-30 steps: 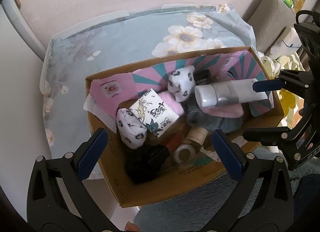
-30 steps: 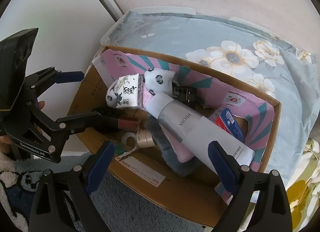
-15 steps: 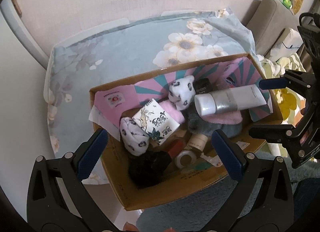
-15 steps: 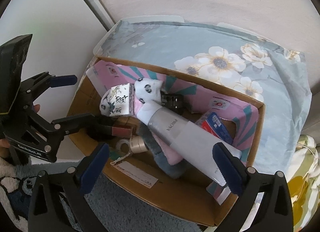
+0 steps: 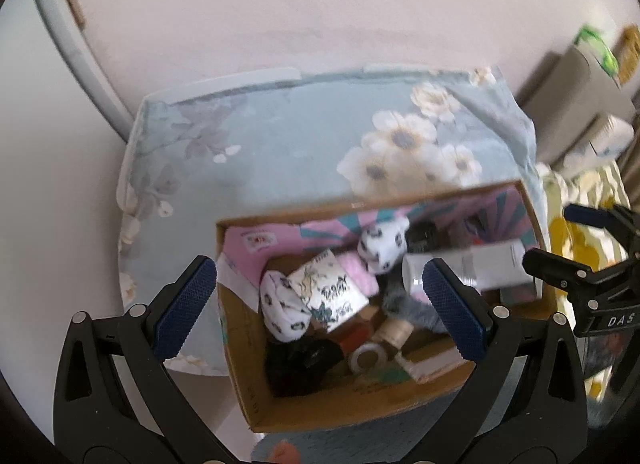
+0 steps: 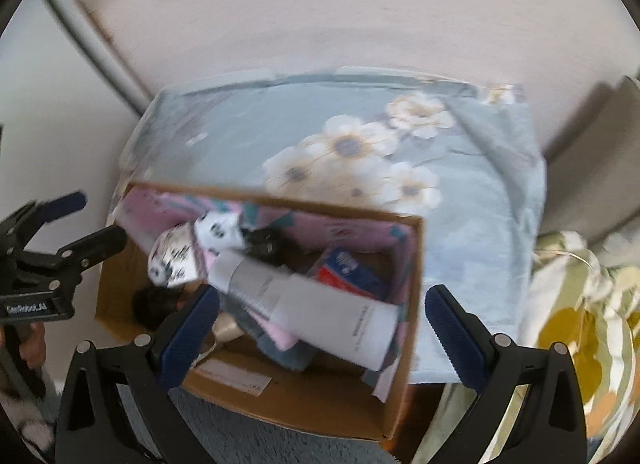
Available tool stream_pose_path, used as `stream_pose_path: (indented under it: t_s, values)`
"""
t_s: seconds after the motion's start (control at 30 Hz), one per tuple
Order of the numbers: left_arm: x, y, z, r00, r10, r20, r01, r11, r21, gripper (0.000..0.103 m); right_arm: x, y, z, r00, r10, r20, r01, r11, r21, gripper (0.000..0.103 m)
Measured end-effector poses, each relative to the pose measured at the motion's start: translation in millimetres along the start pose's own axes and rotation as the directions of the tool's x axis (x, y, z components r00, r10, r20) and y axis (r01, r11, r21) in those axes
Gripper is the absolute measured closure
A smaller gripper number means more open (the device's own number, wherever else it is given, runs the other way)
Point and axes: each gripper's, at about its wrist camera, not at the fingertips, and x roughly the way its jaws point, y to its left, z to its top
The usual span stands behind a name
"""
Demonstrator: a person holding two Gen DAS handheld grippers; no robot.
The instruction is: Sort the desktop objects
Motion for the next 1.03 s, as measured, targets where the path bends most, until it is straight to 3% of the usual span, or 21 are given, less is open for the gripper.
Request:
stream_pose_path:
  t_s: [0.47, 1.03]
  values:
    - [-14, -3, 8, 0.997, 0.066, 0.045, -0.062, 0.995, -0.078, 0.000, -14, -1, 6, 0.992, -0.118, 0.054, 0.112, 0.988, 0.105, 0.000]
    - [-7, 1, 10, 0.996, 0.080, 0.041, -0.076, 0.994, -0.084, 0.000, -9, -5, 8, 0.992, -0.122, 0.045, 0.115, 0.986, 0.122, 0.000]
